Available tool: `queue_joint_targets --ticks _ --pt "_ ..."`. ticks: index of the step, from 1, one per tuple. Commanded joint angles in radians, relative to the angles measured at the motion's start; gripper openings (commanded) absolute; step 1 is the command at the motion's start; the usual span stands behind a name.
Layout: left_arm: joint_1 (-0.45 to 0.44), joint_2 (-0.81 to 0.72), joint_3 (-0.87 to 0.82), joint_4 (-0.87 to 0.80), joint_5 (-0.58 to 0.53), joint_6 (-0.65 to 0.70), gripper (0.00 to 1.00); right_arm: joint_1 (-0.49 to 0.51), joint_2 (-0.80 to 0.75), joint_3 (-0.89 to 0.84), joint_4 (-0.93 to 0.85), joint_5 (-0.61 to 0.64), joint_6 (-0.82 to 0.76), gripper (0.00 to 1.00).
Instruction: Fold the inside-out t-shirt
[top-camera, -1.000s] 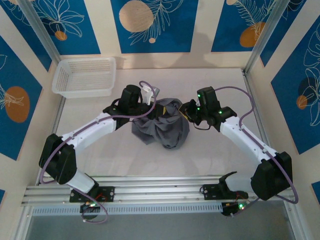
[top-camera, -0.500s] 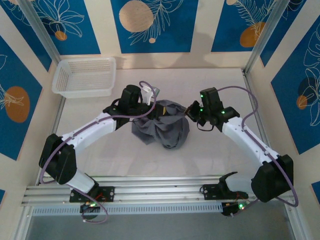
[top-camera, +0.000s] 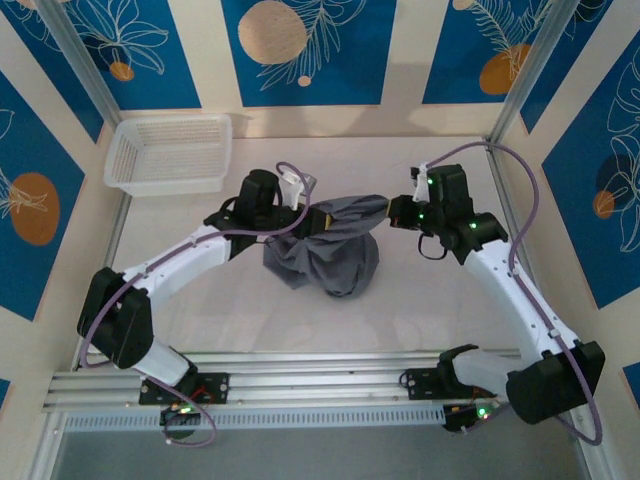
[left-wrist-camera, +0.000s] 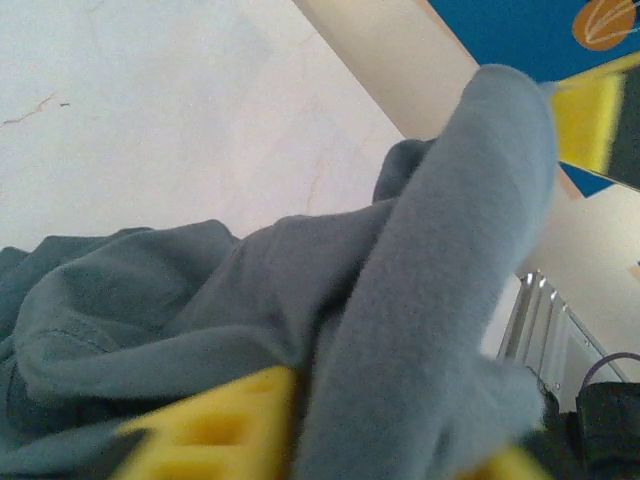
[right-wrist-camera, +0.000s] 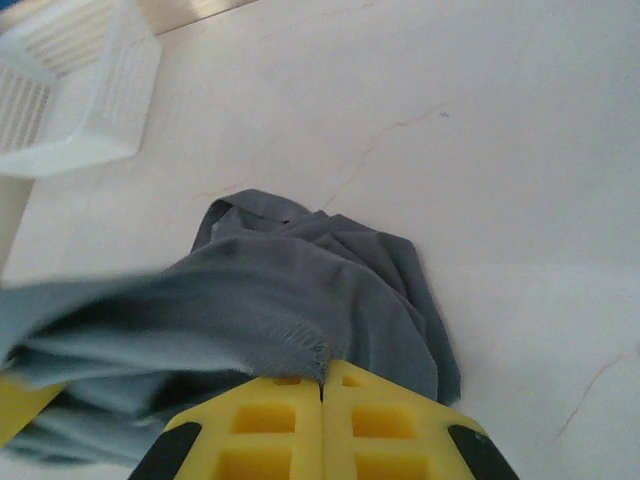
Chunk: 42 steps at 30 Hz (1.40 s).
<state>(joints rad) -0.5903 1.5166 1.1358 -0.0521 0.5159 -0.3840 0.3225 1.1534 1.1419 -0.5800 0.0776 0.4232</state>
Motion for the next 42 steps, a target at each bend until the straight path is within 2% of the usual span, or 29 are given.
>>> queue_joint_targets --ticks 1,2,5,7,10,15,18,20,22,23,25,26,29,31,33,37,39,40,42 --pt "0.035 -0.08 0.043 -0.082 -0.025 0.113 0.59 0.049 -0.019 0.077 -0.03 -0.004 -0.159 0.0" --pt "0.034 -0.104 0.061 -0.114 -0.053 0.166 0.62 0.064 -0.012 0.09 -0.032 -0.034 -0.155 0.0" --pt "0.013 -0.14 0.124 -0.217 -0.116 0.321 0.64 0.099 0.013 0.124 -0.034 -0.093 -0.146 0.0" --pt "-0.003 -0.135 0.154 -0.236 -0.087 0.364 0.67 0.117 0.026 0.142 -0.031 -0.11 -0.142 0.0" --pt "-0.017 -0.062 0.208 -0.238 0.025 0.34 0.7 0.141 0.038 0.148 -0.006 -0.156 -0.167 0.0" --pt "-0.017 0.078 0.243 -0.147 0.16 0.181 0.7 0.155 0.05 0.169 -0.021 -0.162 -0.163 0.0" --pt "-0.017 0.142 0.251 -0.143 0.176 0.147 0.69 0.158 0.045 0.173 -0.029 -0.16 -0.153 0.0" --pt "-0.017 0.184 0.27 -0.161 0.2 0.143 0.63 0.159 0.043 0.171 -0.026 -0.168 -0.15 0.0" --pt "-0.017 0.202 0.264 -0.12 0.259 0.111 0.5 0.159 0.045 0.162 -0.018 -0.152 -0.144 0.0" --pt "-0.017 0.205 0.256 -0.093 0.286 0.089 0.4 0.159 0.046 0.155 -0.016 -0.133 -0.14 0.0" --pt "-0.015 0.194 0.244 -0.07 0.302 0.069 0.11 0.159 0.053 0.148 -0.018 -0.083 -0.134 0.0" --pt "-0.013 0.181 0.238 -0.071 0.295 0.063 0.0 0.159 0.057 0.145 -0.025 -0.045 -0.13 0.0" --pt "0.006 0.109 0.217 -0.087 0.268 0.047 0.0 0.152 0.08 0.127 -0.06 0.147 -0.103 0.01" --pt "0.026 0.045 0.213 -0.131 0.221 0.046 0.0 0.129 0.112 0.109 -0.096 0.289 -0.08 0.05" --pt "0.037 -0.017 0.219 -0.195 0.153 0.075 0.0 0.091 0.151 0.106 -0.145 0.347 -0.06 0.05" --pt "0.035 -0.066 0.249 -0.311 0.072 0.148 0.0 0.091 0.162 0.129 -0.183 0.244 -0.076 0.11" --pt "0.035 -0.063 0.25 -0.323 0.066 0.152 0.0 0.114 0.125 0.118 -0.141 0.161 -0.086 0.23" --pt "0.035 -0.058 0.249 -0.322 0.067 0.15 0.0 0.122 0.103 0.113 -0.123 0.113 -0.078 0.35" --pt "0.035 -0.048 0.246 -0.316 0.074 0.14 0.0 0.128 0.063 0.113 -0.104 0.052 -0.035 0.44"
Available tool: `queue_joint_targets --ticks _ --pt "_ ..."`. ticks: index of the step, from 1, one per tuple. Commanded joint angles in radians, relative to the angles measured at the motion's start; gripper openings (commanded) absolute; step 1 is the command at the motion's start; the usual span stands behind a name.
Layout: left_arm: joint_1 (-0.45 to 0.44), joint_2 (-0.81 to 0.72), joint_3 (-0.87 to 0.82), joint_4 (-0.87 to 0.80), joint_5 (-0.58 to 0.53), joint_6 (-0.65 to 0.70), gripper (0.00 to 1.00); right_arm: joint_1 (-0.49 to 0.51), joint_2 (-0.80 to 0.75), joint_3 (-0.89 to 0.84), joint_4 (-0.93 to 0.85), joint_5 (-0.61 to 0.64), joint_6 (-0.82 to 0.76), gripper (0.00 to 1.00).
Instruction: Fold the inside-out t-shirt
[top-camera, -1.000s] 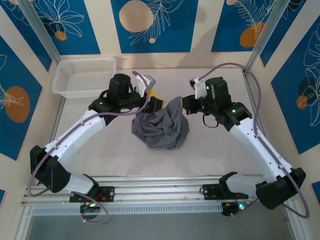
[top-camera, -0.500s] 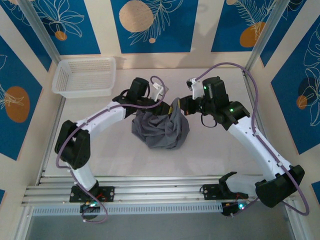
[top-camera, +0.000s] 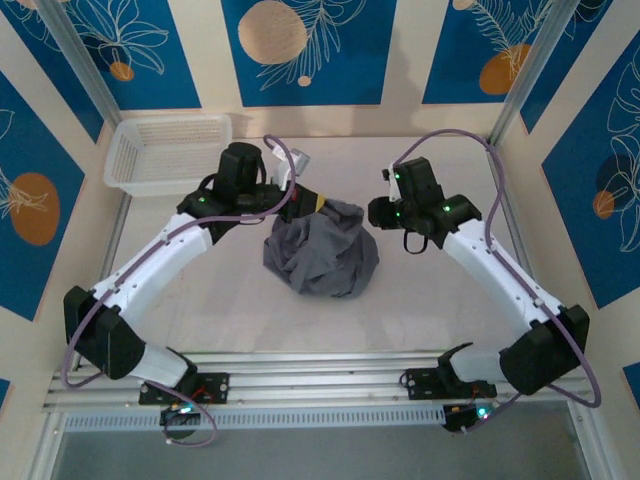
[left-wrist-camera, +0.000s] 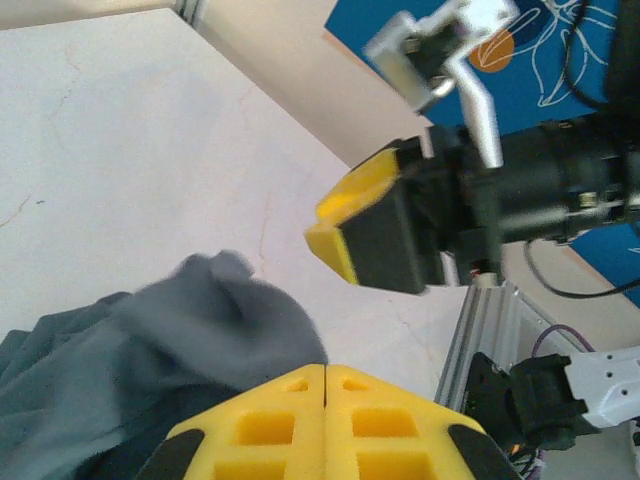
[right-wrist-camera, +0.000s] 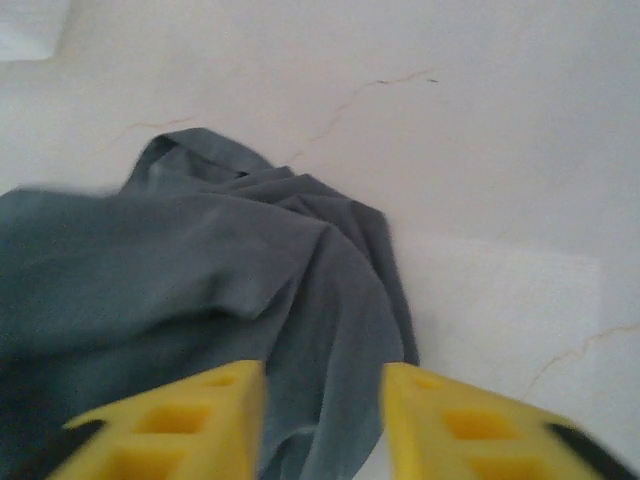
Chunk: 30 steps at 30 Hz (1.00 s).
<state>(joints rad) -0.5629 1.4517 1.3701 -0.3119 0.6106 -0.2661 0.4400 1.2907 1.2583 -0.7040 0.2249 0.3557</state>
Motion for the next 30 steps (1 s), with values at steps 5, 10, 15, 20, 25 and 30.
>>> queue_joint_targets --ticks 5,10,15,20,25,30 --pt "0.008 0.022 -0.003 -0.024 -0.004 0.005 0.0 0.037 -0.165 -0.093 0.125 -0.211 0.368 0.5" --pt "0.008 0.015 -0.002 -0.017 0.031 0.014 0.0 0.135 -0.09 -0.109 0.164 -0.116 0.359 0.59" --pt "0.008 -0.015 0.004 -0.032 0.025 0.016 0.0 0.105 0.049 -0.094 0.261 -0.165 0.167 0.65" --pt "0.008 -0.042 0.019 -0.071 0.024 0.034 0.0 0.117 0.094 -0.193 0.562 -0.216 -0.131 0.68" --pt "0.005 -0.037 0.085 -0.196 0.069 0.122 0.0 0.102 0.139 -0.27 0.839 -0.202 -0.411 0.7" --pt "0.003 -0.068 0.131 -0.283 0.049 0.191 0.0 0.106 0.2 -0.252 0.834 -0.45 -0.718 0.75"
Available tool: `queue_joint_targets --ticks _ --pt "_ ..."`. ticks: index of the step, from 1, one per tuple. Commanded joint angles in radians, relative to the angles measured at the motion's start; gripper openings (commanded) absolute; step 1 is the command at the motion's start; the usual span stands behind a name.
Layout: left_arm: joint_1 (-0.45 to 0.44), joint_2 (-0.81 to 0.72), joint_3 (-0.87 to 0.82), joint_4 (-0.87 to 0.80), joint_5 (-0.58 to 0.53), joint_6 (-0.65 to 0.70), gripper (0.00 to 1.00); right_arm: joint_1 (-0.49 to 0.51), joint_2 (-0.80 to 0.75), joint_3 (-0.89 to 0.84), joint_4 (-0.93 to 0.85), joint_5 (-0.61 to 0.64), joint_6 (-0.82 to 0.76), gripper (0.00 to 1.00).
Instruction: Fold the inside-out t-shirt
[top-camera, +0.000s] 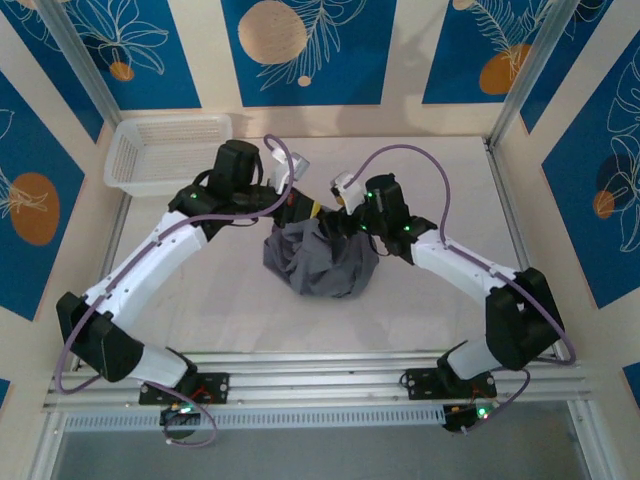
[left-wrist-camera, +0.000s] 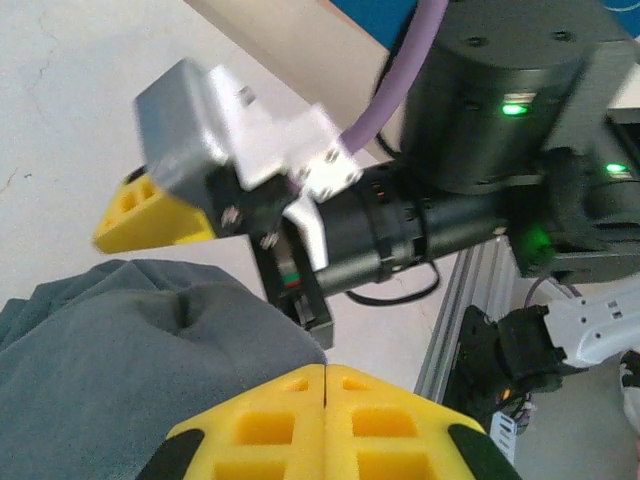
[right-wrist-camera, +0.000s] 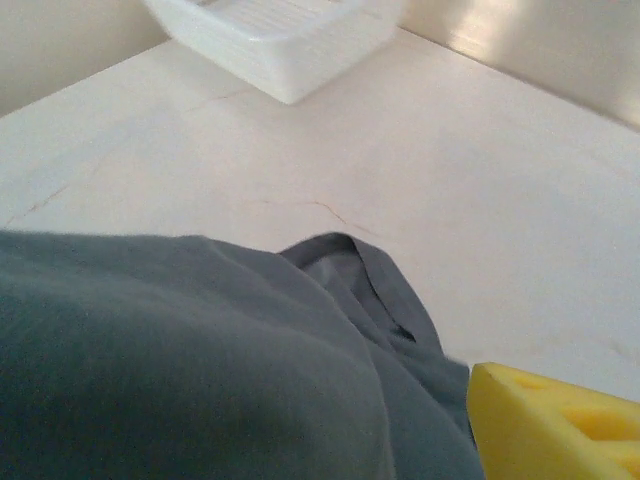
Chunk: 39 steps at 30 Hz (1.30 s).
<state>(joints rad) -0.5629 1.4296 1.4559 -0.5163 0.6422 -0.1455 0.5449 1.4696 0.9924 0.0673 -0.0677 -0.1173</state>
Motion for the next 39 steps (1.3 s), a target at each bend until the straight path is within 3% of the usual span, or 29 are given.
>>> queue_joint_targets --ticks 1,5,9,13,16,19,21,24,26,30,32,33,38,39 --pt "0.003 -0.057 0.05 -0.089 -0.007 0.076 0.0 0.002 0.035 0.045 0.022 -0.164 -0.251 0.71" --pt "0.006 -0.1 0.072 -0.153 -0.215 0.078 0.0 -0.053 0.061 0.12 -0.047 -0.116 -0.016 0.42" --pt "0.019 -0.135 0.087 -0.225 -0.478 0.079 0.0 -0.136 0.04 0.13 -0.149 -0.055 0.263 0.41" --pt "0.03 -0.165 0.074 -0.231 -0.563 0.08 0.0 -0.198 0.062 0.186 -0.401 -0.031 0.432 0.41" --pt "0.032 -0.166 0.058 -0.221 -0.571 0.075 0.0 -0.209 0.06 0.207 -0.501 -0.103 0.481 0.4" --pt "0.032 -0.15 0.039 -0.211 -0.579 0.07 0.0 -0.209 0.019 0.184 -0.485 -0.211 0.529 0.19" --pt "0.034 -0.134 0.019 -0.211 -0.645 0.066 0.0 -0.207 -0.024 0.156 -0.427 -0.296 0.571 0.08" --pt "0.046 -0.103 -0.019 -0.232 -0.841 0.028 0.0 -0.203 -0.104 0.107 -0.299 -0.396 0.675 0.02" --pt "0.069 -0.084 -0.046 -0.237 -0.894 -0.004 0.0 -0.195 -0.147 0.086 -0.217 -0.446 0.751 0.02" --pt "0.104 -0.081 -0.104 -0.174 -0.76 -0.043 0.0 -0.113 -0.157 0.123 -0.205 -0.467 0.789 0.06" --pt "0.109 -0.089 -0.124 -0.13 -0.688 -0.058 0.0 -0.059 -0.11 0.175 -0.248 -0.474 0.79 0.32" --pt "0.109 -0.093 -0.13 -0.112 -0.667 -0.065 0.0 -0.041 -0.081 0.198 -0.264 -0.486 0.787 0.4" --pt "0.12 -0.111 -0.147 -0.098 -0.667 -0.072 0.0 -0.011 0.047 0.293 -0.335 -0.524 0.803 0.39" --pt "0.126 -0.117 -0.153 -0.102 -0.679 -0.071 0.0 -0.011 0.057 0.3 -0.338 -0.52 0.803 0.35"
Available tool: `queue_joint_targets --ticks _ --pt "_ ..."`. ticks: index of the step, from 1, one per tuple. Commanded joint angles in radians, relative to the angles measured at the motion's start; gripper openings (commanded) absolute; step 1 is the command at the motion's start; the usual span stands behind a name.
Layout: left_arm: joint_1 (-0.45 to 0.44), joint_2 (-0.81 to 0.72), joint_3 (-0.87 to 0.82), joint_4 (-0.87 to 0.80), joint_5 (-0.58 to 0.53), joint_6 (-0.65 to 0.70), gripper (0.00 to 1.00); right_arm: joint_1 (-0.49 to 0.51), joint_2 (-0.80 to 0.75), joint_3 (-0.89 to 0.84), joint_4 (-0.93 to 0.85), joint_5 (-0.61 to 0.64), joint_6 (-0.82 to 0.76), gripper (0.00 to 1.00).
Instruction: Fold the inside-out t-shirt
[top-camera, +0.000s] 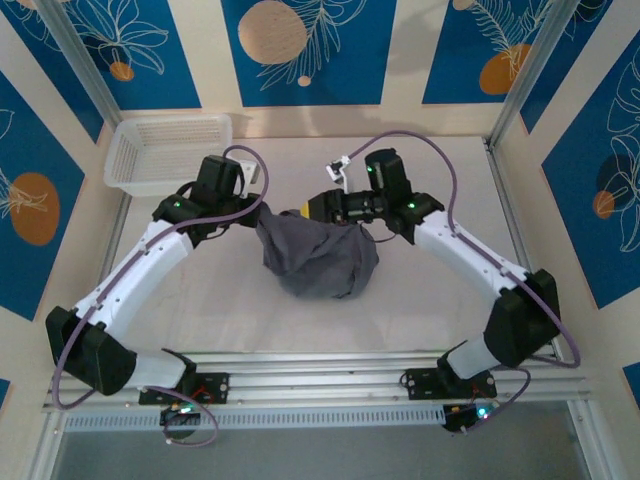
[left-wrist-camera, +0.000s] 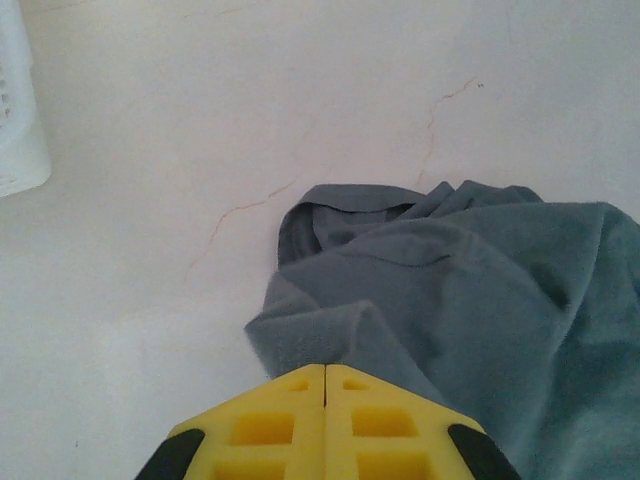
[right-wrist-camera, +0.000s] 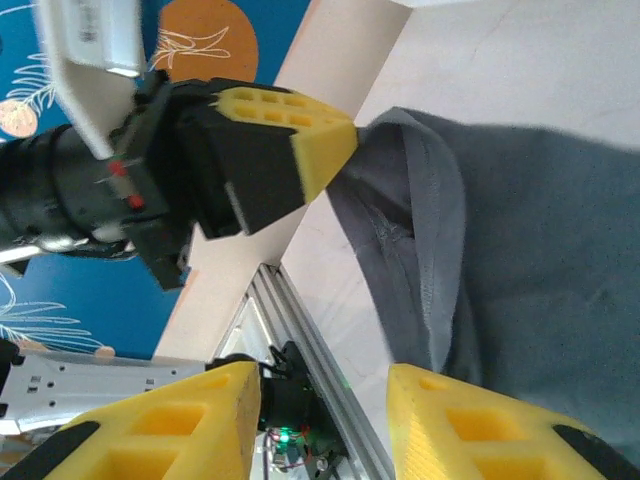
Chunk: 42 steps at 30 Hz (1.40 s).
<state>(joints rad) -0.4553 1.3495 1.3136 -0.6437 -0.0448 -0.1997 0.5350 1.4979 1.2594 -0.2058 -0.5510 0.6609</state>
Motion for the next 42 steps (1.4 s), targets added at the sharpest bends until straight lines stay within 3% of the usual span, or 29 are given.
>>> queue_joint_targets --ticks 1,3,6,11,14,15,16,17,19,21,24,28,33,36,38,39,42 --pt "0.027 -0.044 -0.021 0.027 0.001 -0.021 0.0 -0.002 0.032 0.04 -0.076 -0.016 0.018 0.31" --pt "0.047 -0.06 -0.047 0.031 0.002 -0.034 0.0 -0.003 0.029 0.049 -0.108 0.043 -0.011 0.29" --pt "0.075 -0.076 -0.086 0.032 -0.043 -0.066 0.0 0.005 0.013 0.051 -0.183 0.203 -0.088 0.38" --pt "0.154 -0.066 -0.174 -0.006 -0.285 -0.23 0.0 0.017 -0.037 -0.016 -0.212 0.381 -0.144 0.41" --pt "0.273 -0.122 -0.298 0.002 -0.334 -0.463 0.19 0.012 -0.09 -0.075 -0.192 0.481 -0.137 0.43" --pt "0.306 -0.163 -0.342 0.012 -0.342 -0.539 0.3 0.006 -0.107 -0.095 -0.19 0.521 -0.129 0.43" --pt "0.321 -0.211 -0.382 0.037 -0.35 -0.588 0.4 -0.004 -0.12 -0.109 -0.192 0.56 -0.121 0.44" --pt "0.322 -0.252 -0.411 0.069 -0.35 -0.608 0.44 -0.012 -0.125 -0.119 -0.2 0.593 -0.112 0.45" --pt "0.319 -0.312 -0.446 0.175 -0.257 -0.598 0.47 -0.042 -0.114 -0.132 -0.233 0.668 -0.074 0.46" --pt "0.303 -0.295 -0.432 0.277 -0.079 -0.561 0.48 -0.089 -0.082 -0.146 -0.254 0.689 -0.032 0.5" --pt "0.212 -0.136 -0.307 0.335 0.215 -0.457 0.51 -0.171 -0.019 -0.185 -0.229 0.585 0.03 0.56" --pt "0.044 0.145 -0.025 0.141 0.288 -0.285 0.59 -0.197 0.052 -0.215 -0.193 0.442 0.079 0.62" --pt "-0.015 0.413 0.158 0.048 0.378 -0.215 0.7 -0.186 0.047 -0.253 -0.168 0.393 0.082 0.62" --pt "-0.046 0.519 0.225 0.015 0.321 -0.189 0.68 -0.17 0.054 -0.253 -0.179 0.391 0.075 0.62" --pt "-0.053 0.568 0.258 -0.007 0.276 -0.185 0.61 -0.159 0.052 -0.249 -0.185 0.393 0.067 0.57" --pt "-0.051 0.587 0.271 -0.02 0.254 -0.184 0.5 -0.155 0.043 -0.25 -0.178 0.39 0.066 0.51" --pt "-0.051 0.587 0.297 -0.03 0.23 -0.173 0.0 -0.15 -0.007 -0.253 -0.137 0.355 0.04 0.14"
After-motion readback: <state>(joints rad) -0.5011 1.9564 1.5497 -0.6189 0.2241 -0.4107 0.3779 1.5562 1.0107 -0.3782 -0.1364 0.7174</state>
